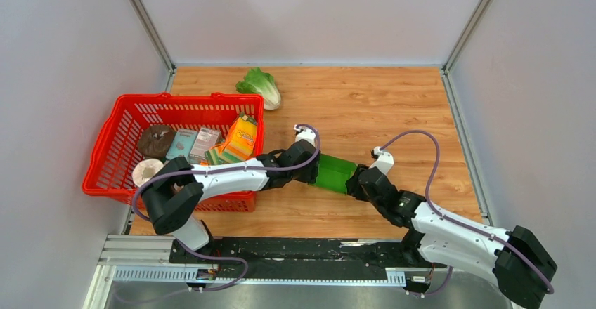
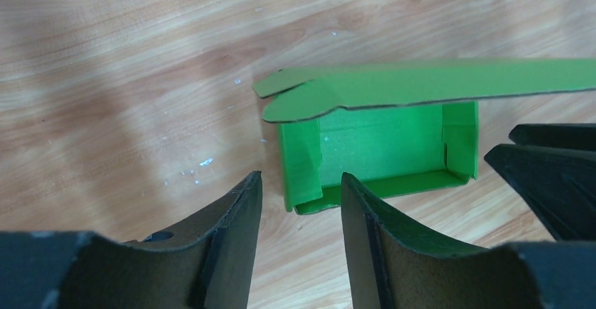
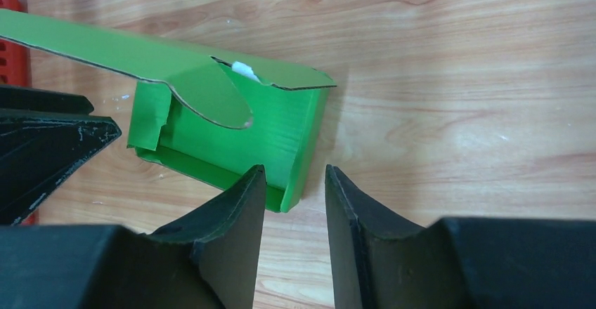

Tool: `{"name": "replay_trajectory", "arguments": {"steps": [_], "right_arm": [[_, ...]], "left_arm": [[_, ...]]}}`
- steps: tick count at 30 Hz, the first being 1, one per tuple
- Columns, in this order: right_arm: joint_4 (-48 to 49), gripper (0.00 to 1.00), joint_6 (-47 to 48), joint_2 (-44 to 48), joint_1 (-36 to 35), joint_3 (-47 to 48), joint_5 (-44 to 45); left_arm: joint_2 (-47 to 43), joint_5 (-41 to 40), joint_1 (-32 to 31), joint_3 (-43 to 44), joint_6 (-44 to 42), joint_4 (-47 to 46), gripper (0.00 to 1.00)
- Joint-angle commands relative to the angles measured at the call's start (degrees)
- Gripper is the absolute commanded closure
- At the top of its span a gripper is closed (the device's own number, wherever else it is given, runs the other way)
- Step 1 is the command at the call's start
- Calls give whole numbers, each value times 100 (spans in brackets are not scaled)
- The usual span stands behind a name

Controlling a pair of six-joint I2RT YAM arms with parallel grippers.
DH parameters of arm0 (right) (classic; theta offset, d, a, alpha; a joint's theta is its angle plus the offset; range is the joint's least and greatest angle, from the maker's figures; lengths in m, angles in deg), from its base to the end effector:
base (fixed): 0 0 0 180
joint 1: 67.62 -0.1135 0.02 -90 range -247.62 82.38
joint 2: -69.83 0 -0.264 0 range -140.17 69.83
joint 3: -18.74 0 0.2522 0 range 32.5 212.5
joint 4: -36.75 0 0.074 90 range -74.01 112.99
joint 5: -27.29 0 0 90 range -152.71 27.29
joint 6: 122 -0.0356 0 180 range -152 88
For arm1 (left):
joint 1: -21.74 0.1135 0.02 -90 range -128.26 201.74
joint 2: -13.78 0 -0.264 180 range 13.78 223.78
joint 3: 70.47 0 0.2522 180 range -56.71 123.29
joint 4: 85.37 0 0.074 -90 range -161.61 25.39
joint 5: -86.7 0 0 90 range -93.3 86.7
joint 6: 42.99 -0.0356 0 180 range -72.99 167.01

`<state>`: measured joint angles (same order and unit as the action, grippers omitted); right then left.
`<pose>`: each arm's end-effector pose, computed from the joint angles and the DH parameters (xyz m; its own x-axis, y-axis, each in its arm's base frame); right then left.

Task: Fold the paper box

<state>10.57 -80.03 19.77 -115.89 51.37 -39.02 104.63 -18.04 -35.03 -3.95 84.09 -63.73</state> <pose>0.1227 0.1161 0.1668 -0.6712 0.2704 -0.6902 0.0138 0.9355 0.3530 0.1879 -0.2703 0.1956 -0.7436 0.0711 -0.6648 0.3305 0.9034 -0.2731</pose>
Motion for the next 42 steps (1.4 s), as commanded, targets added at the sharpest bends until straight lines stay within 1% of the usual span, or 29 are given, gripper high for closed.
{"name": "replay_trajectory", "arguments": {"steps": [1,10,18,22,28,33,36,37,42], "right_arm": [[680,61,276,-337,11,55,-101],[829,69,321,-1031,19,248,-39],[873,73,391,-1208,19,354,-109],[830,74,391,-1164,28,363,-65],[865,75,382,-1207,19,354,-83],[935,75,356,-1339,19,389,-109],[953,76,356,-1366,19,398,-145],[961,76,356,-1366,19,415,-153],[988,76,303,-1339,19,415,-215]], "left_arm": [[-6,234,140,-72,-43,-480,48],[249,165,140,-28,-122,-533,59],[442,94,132,16,-227,-480,60],[460,7,97,16,-228,-305,63],[513,50,70,25,-96,-173,60],[697,94,52,130,-43,-102,60],[785,-11,-26,226,-69,11,64],[864,-150,-44,279,-95,90,67],[1163,-810,-281,683,-227,687,76]]}}
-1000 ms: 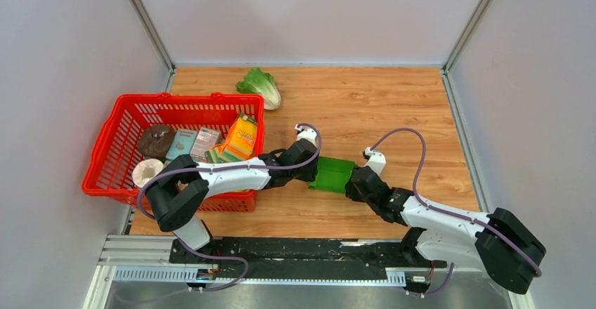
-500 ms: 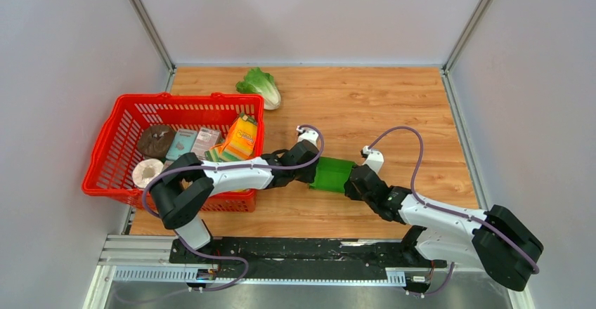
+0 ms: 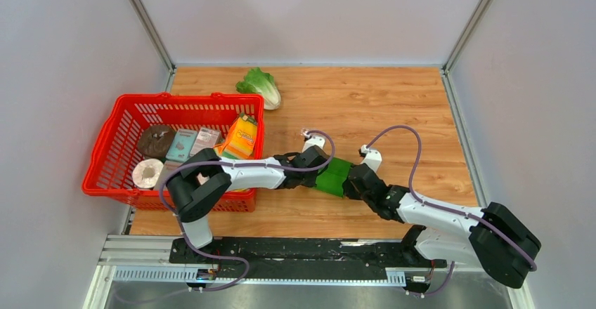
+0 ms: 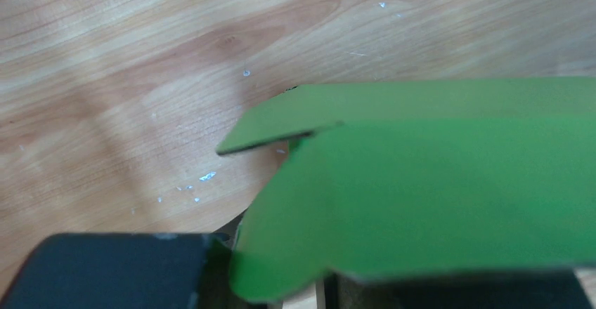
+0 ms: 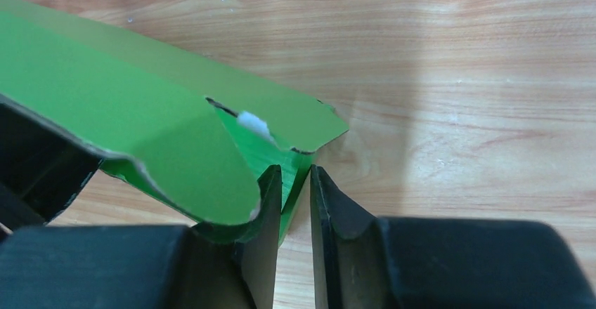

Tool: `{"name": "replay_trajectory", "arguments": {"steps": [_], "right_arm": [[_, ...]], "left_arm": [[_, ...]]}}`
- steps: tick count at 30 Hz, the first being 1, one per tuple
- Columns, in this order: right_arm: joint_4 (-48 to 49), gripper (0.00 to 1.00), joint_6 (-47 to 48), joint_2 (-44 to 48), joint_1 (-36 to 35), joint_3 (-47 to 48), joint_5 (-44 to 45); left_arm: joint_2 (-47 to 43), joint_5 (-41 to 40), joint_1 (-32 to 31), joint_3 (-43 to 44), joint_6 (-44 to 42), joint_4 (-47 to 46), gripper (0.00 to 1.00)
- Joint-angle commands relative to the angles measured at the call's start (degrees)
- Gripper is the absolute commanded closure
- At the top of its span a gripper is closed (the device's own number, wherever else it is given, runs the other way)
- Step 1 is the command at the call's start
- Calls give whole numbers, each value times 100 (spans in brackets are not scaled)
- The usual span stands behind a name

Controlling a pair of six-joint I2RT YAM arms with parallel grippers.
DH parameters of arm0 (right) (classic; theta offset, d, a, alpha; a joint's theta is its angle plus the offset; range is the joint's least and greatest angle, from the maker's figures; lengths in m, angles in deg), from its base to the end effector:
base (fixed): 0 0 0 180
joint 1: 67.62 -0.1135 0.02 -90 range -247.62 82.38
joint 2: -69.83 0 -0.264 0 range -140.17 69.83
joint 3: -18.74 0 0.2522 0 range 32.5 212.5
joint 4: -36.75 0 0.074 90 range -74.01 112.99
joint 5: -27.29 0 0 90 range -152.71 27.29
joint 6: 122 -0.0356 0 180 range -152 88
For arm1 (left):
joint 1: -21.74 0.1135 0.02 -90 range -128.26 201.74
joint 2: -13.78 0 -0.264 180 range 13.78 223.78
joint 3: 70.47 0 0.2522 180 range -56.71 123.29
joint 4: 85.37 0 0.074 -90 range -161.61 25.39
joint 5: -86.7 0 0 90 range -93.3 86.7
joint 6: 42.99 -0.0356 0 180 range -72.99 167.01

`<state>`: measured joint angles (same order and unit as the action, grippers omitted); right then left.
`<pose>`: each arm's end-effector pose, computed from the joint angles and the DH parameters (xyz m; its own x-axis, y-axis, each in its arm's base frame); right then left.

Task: Fold the paper box

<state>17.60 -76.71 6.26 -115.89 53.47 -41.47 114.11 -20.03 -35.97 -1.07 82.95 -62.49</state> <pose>0.1395 0.1370 0.1486 -0.7273 0.1697 -0.6650 -0.0317 0.9596 0.2795 0.1943 -0.2883 0.1564 -0.7709 0.1678 -0.6144 0.3289 0.9310 -0.1585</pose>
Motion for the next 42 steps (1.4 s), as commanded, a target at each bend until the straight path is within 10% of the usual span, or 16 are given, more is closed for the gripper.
{"name": "replay_trajectory", "arguments": {"steps": [1,11,22,42], "right_arm": [[284,76,-38,11,19,206,13],[451,77,-100,-226,2,197,-93],[337,77,-56,-121,11,232,-146],[354,78,-29,-76,2,223,-146]], "left_arm": [[328,-856,-222,439,-123,651,79],[971,-1659,-557,888,-281,1268,100],[-320,-438,-338,325,-404,389,58],[-216,-93,32,184,-167,327,73]]}}
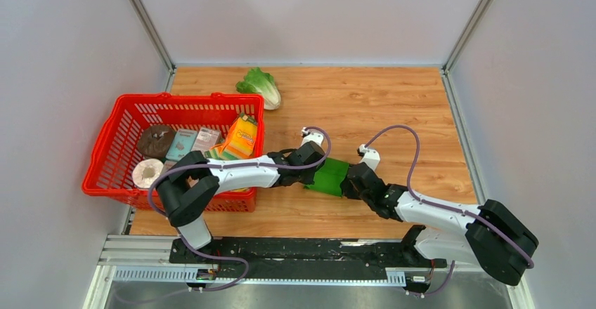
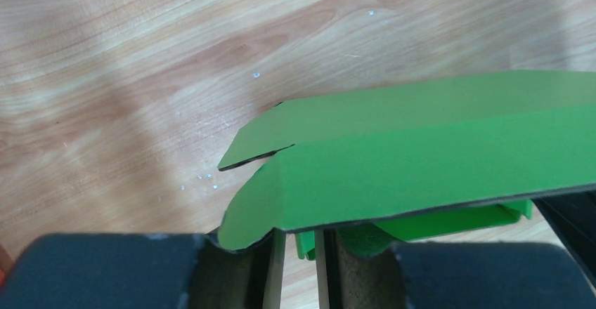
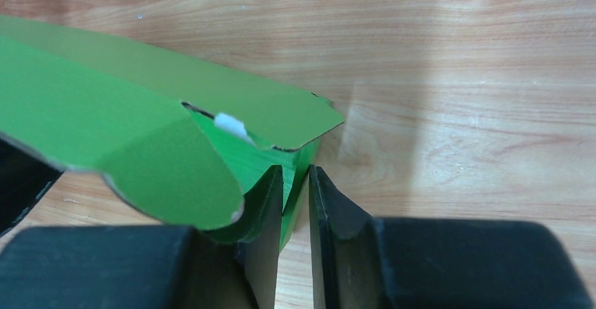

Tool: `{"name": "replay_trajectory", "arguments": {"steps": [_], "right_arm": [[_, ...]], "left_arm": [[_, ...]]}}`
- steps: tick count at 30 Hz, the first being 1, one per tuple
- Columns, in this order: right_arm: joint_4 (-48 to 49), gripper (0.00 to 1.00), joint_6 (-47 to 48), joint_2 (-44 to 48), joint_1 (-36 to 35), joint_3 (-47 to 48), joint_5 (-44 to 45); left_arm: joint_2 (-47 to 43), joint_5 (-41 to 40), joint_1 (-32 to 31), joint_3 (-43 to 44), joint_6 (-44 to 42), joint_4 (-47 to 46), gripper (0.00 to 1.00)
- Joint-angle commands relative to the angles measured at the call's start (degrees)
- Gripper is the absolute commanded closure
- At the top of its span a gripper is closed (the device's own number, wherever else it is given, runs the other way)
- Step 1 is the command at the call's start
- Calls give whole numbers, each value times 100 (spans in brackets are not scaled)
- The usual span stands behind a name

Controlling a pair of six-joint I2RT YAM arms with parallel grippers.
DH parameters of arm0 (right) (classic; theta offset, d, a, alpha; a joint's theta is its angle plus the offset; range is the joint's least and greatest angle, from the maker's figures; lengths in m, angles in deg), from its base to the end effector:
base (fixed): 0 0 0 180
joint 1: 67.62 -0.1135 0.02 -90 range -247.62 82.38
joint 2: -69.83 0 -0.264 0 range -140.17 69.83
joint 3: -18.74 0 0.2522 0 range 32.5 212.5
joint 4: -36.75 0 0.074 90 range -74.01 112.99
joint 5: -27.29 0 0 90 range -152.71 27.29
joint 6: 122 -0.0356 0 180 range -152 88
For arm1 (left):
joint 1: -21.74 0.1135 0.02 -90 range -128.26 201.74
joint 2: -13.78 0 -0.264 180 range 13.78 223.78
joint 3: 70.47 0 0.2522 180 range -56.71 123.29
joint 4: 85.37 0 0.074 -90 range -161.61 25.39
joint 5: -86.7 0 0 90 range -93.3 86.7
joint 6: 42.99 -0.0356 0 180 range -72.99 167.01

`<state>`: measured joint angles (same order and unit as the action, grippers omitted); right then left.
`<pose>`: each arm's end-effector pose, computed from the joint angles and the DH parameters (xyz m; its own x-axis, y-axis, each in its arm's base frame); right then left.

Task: Fold the paper box

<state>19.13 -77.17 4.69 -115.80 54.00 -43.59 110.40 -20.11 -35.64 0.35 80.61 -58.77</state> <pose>0.1423 0.1416 0.1480 -0.7413 0.1764 -0.6476 -0.0437 0.9501 0.3089 0.1938 -0.2837 0.1803 -0.7493 0.1880 -0.6350 0.3560 0.9229 -0.1468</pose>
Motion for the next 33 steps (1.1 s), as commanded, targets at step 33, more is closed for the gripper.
{"name": "replay_trajectory", "arguments": {"steps": [33], "right_arm": [[-273,70,175,423,-121,206,470]], "left_arm": [[-2,-675,-546,394,-205,553,61]]}}
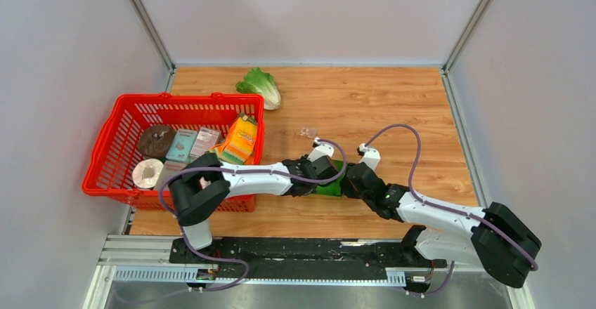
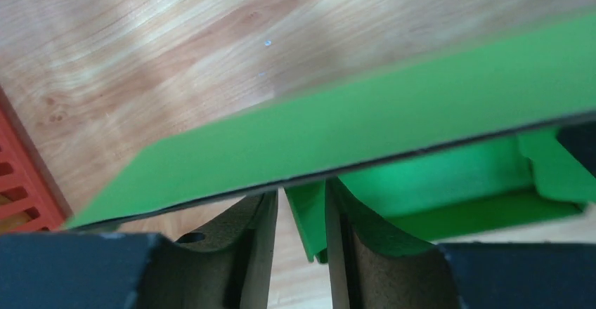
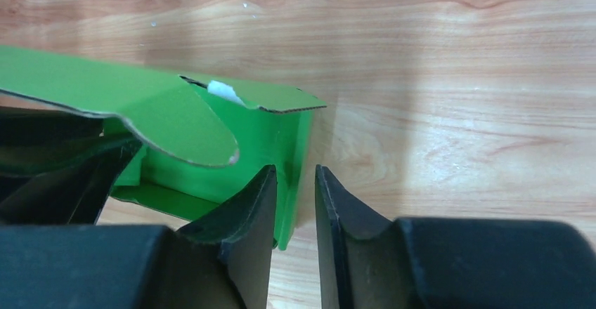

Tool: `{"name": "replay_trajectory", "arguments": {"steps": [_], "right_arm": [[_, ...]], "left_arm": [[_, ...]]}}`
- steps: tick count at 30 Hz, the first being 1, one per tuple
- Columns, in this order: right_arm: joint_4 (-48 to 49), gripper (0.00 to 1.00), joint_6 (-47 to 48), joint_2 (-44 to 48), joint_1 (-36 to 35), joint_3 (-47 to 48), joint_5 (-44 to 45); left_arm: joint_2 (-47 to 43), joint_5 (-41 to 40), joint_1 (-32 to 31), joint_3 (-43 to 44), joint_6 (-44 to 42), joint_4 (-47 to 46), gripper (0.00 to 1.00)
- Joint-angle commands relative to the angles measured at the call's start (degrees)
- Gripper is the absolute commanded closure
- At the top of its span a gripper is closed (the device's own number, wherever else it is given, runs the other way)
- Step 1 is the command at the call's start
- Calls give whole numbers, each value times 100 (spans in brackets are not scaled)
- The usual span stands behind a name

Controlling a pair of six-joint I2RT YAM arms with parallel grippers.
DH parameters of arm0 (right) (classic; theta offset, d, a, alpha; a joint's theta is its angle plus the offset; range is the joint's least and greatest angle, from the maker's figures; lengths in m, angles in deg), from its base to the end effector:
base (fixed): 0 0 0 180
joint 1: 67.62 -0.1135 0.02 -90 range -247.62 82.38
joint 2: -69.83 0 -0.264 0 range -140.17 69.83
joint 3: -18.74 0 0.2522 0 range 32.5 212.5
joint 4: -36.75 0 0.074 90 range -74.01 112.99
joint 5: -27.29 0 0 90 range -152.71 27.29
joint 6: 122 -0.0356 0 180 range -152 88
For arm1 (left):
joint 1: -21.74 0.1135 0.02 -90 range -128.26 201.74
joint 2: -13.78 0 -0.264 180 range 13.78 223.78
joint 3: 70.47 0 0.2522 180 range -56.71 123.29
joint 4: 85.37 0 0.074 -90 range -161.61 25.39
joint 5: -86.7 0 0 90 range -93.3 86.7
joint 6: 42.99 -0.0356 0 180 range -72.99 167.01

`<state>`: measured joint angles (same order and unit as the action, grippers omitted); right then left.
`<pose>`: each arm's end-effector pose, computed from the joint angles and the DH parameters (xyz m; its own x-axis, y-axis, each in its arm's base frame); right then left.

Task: Fold the paper box

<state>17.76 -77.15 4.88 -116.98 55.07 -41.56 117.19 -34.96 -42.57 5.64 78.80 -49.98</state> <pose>0.1412 0.1448 0.1527 -0.7287 0.1662 -0.6644 -0.0463 0.9559 0.2900 0.1699 -0.3102 0.1620 -0.6765 0.3719 -0.6357 0.3603 0.9199 0.1547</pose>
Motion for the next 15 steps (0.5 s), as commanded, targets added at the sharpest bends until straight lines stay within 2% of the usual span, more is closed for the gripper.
{"name": "replay_trajectory", "arguments": {"steps": [1,6,12,15], "right_arm": [[-179,69,225,534,6,81,258],[-636,55,340,966,15,64,276],[-839,42,681,1265,41,99,223],[-690,42,962,1012,58,195,48]], "left_arm": [[-891,898,173,-187,-6,-378,60],[-1464,1494,253,-469,-15,-598,56],[-2096,1671,244,-627,-41,-484,55],[-2658,1637,244,-733,-155,-440,58]]}}
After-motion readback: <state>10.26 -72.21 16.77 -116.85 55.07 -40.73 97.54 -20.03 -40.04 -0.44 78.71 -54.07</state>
